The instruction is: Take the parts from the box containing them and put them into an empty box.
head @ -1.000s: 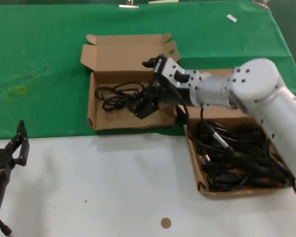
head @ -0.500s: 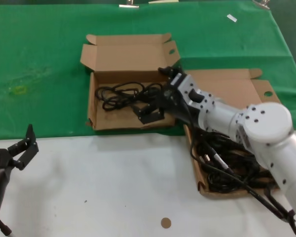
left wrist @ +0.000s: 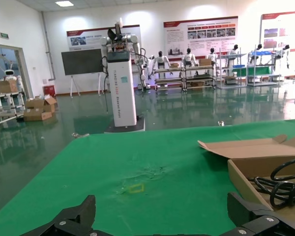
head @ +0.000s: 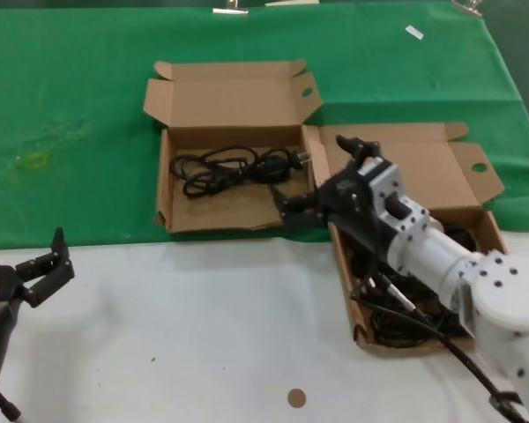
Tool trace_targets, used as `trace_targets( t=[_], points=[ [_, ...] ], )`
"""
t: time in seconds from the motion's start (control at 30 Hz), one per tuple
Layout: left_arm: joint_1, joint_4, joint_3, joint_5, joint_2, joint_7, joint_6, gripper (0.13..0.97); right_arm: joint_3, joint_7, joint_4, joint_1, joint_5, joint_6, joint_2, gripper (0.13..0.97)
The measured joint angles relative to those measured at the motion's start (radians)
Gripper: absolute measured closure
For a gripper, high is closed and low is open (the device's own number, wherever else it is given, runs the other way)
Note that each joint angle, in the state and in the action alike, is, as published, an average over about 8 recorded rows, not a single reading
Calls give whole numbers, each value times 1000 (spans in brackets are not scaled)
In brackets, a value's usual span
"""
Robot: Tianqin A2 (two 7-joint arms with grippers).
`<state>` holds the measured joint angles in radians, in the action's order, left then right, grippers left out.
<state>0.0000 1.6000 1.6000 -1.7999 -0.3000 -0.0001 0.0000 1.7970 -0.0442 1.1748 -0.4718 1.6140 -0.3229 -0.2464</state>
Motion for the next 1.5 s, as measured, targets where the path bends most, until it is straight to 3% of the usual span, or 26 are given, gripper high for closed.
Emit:
trace_targets(
  t=[0.17, 0.8, 1.5],
  points=[
    [0, 0, 0, 0, 0, 0, 0, 173, -38, 8, 82, 91, 36, 62, -10, 129],
    [0, 0, 0, 0, 0, 0, 0, 132, -171, 38, 369, 409, 161, 280, -46, 129],
    [0, 0, 0, 0, 0, 0, 0, 132, -178, 40, 385, 427, 168, 292, -49, 129]
  ],
)
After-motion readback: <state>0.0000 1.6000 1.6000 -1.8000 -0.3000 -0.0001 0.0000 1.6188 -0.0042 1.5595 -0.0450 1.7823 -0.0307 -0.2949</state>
